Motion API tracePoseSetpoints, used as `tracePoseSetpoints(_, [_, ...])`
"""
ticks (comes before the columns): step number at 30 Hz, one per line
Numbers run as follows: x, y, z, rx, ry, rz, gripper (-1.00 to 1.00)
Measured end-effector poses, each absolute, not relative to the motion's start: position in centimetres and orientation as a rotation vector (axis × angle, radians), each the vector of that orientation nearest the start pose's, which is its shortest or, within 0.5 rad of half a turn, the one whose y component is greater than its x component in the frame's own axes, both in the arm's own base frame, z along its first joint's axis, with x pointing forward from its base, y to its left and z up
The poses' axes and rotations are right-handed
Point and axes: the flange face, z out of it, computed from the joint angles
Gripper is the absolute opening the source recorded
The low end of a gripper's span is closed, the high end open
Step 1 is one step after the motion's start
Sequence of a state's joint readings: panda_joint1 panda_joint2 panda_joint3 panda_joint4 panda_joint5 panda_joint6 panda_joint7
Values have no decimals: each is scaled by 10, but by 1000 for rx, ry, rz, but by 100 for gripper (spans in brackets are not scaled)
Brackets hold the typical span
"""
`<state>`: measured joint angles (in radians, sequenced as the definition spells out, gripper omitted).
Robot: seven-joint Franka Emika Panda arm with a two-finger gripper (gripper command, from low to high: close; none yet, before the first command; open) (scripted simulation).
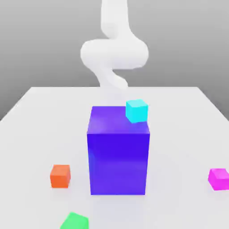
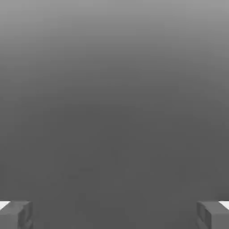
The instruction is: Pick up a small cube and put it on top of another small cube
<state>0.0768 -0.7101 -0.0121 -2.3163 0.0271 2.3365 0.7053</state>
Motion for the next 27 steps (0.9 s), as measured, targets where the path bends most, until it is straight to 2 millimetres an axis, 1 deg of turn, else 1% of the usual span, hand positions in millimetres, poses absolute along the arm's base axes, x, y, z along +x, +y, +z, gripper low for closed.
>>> tracePoseSetpoints(3, [413,60,625,-2658,637,-814,0])
tracePoseSetpoints(6, [436,100,573,-2749,414,-702,0])
tracePoseSetpoints(9, [448,143,520,-2821,183,-594,0])
tracePoseSetpoints(12, [449,186,464,-2875,-53,-488,0])
tracePoseSetpoints(16, [436,240,389,-2918,-377,-351,0])
tracePoseSetpoints(18, [419,271,351,-2920,-569,-282,0])
tracePoseSetpoints(20, [402,292,314,-2918,-741,-217,0])
tracePoseSetpoints(21, [393,302,296,-2914,-827,-185,0])
tracePoseSetpoints(23, [376,314,259,-2904,-985,-122,0])
tracePoseSetpoints(26, [346,327,208,-2872,-1230,-30,0])
tracePoseSetpoints(27, [341,330,193,-2864,-1272,-15,0])
